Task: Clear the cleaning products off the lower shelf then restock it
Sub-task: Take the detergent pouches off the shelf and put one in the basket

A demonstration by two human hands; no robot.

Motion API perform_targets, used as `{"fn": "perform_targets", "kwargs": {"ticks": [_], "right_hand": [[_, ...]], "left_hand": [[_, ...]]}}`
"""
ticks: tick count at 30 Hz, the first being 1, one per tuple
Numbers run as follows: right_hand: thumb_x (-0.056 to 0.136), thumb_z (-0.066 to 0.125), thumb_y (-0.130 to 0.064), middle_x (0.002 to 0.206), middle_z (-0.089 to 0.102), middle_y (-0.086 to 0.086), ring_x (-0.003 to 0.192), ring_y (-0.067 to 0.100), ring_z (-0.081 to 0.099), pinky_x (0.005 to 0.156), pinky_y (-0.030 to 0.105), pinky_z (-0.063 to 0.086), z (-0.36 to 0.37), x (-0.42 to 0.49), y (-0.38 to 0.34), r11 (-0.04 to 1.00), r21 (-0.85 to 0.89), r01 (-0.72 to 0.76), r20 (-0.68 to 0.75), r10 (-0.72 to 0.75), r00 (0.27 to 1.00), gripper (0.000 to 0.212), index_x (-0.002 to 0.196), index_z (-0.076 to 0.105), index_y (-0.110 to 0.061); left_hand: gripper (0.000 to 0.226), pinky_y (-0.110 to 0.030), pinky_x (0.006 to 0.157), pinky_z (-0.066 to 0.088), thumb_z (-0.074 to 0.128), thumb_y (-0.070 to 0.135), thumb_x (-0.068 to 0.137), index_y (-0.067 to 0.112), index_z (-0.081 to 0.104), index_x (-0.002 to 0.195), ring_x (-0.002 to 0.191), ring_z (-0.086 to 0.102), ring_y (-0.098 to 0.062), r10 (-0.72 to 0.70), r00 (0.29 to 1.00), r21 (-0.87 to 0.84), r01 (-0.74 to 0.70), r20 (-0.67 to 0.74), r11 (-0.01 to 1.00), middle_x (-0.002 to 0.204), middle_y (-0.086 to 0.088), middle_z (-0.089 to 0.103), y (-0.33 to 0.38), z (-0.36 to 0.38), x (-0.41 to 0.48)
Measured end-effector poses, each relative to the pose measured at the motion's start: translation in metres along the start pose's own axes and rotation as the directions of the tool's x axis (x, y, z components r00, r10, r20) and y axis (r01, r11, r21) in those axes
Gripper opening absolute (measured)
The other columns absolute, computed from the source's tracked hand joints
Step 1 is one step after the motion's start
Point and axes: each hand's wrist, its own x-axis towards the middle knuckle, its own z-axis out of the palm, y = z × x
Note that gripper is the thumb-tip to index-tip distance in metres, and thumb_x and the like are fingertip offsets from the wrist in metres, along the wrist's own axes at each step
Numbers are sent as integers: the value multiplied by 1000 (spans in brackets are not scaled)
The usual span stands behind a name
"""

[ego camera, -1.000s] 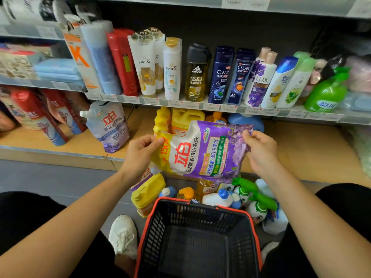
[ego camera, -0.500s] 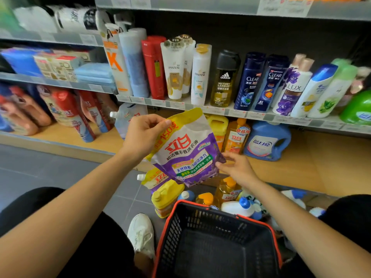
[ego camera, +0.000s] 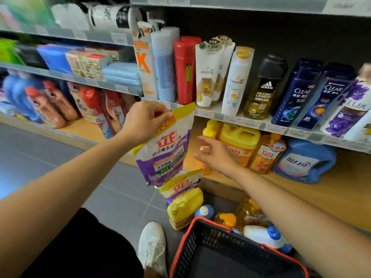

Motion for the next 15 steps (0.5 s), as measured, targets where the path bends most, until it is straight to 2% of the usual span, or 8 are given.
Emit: {"fn": "perform_targets", "kwargs": {"ticks": [3,5,7,10,12,15], "right_hand": [[87,78,-22,126,62,-14,113,12,63,79,35,60,16,28,-13,971,235,-39,52,28,998,64,141,47,-34],[88,77,-20,120,68,-9,104,17,70,76,43,63,27,48,-20,915,387,-116,109,80,991,55,131,49,-40],[89,76,-19,121,69,2,98,27,73,80,48,63,36,65,-24,860,472,-195,125,153,980,52,129,48,-38],[89,74,-12,124,67,2,106,25,70,85,45,60,46,85,-19,758,602,-250,133,213,968,48,121,49,-37],[90,72,-7,124,65,-2,118,24,63,89,45,56,51,90,-11,729,630,-268,128,243,962,47,117,49,-38],[92,68,-3,123,61,-7,122,24,59,87,44,56,54,87,10,781,552,-293,141,259,955,53,120,42,-40]], "left_hand": [[21,-35,61,46,67,38,95,21,77,88,76,64,-21,25,999,132,-28,30,991,79,7,66,-29,10,24],[21,-31,61,37,66,41,95,23,77,90,75,61,-18,31,999,180,-36,27,983,80,9,64,-49,21,38],[21,-30,62,38,67,40,95,23,79,95,77,59,-15,35,999,171,-35,5,985,84,10,66,-67,36,48],[19,-24,59,35,68,35,95,20,80,97,75,56,-11,62,997,121,-55,-54,991,82,14,60,-86,62,57],[19,-24,59,33,68,33,95,18,79,94,75,58,-12,72,994,103,-63,-80,993,81,14,58,-95,80,57],[20,-32,63,41,66,35,96,20,79,96,80,61,-15,46,998,95,-42,-45,995,84,8,64,-106,108,54]]}}
